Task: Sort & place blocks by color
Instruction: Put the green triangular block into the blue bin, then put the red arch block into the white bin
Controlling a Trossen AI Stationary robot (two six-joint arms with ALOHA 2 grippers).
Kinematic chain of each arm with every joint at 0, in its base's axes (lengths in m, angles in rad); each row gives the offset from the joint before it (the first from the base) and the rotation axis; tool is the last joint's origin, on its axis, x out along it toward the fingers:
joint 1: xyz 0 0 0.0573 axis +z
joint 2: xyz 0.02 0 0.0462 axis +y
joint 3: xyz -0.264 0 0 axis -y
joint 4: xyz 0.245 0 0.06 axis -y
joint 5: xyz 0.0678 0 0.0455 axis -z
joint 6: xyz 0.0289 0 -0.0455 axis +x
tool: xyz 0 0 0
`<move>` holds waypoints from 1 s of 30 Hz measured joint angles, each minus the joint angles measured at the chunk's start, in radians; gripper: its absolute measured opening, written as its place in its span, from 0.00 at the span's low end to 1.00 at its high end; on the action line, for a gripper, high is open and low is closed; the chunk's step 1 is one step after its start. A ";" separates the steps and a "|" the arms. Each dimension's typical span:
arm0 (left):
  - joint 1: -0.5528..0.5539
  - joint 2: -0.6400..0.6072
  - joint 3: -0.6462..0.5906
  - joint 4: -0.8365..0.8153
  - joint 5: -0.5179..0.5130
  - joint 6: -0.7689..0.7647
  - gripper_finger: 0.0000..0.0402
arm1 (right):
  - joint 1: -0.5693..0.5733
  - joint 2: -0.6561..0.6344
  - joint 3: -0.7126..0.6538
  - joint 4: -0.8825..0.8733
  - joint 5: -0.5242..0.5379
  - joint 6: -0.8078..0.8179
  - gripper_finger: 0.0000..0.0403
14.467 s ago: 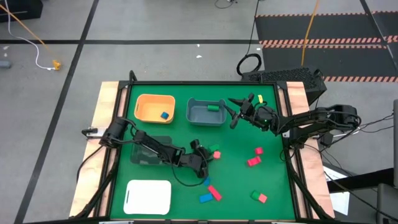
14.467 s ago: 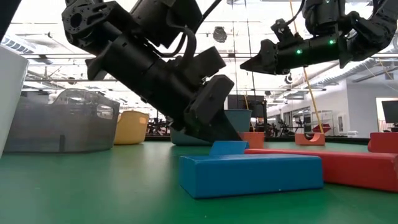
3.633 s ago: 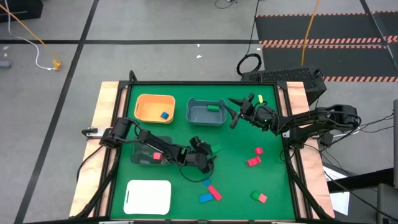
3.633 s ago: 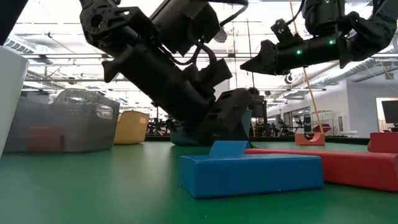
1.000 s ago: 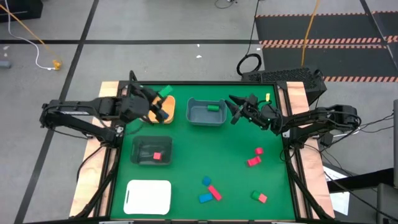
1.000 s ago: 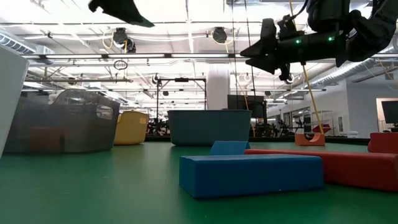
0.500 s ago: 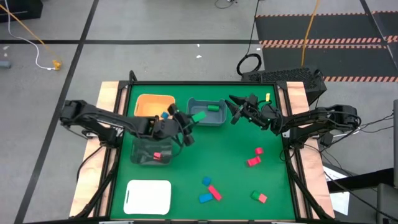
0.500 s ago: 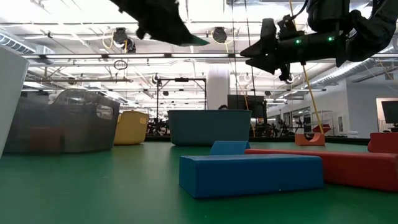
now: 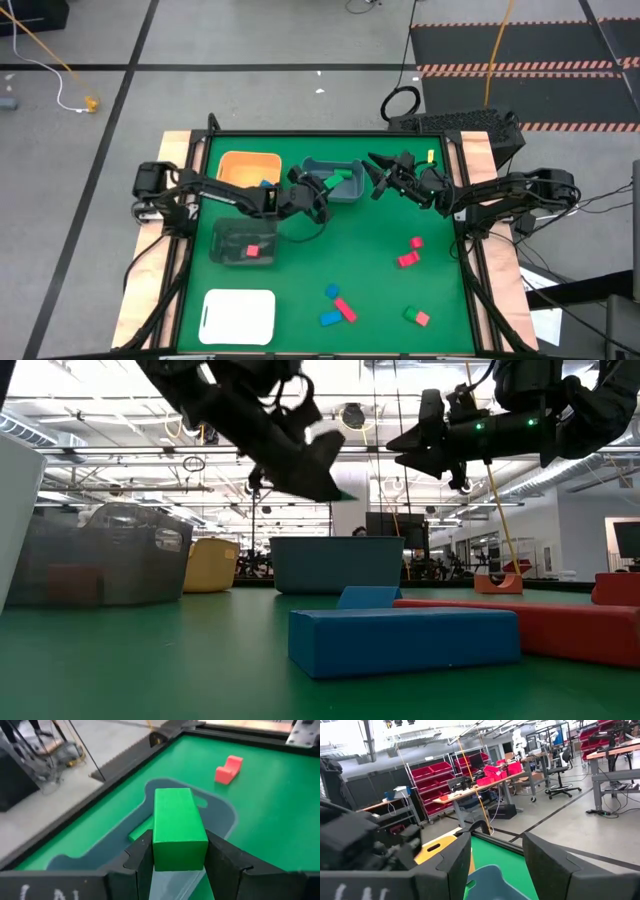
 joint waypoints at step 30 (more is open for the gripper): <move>-0.036 -0.092 0.002 0.028 0.192 -0.094 0.52 | 0.000 0.000 0.000 0.000 0.000 -0.001 0.42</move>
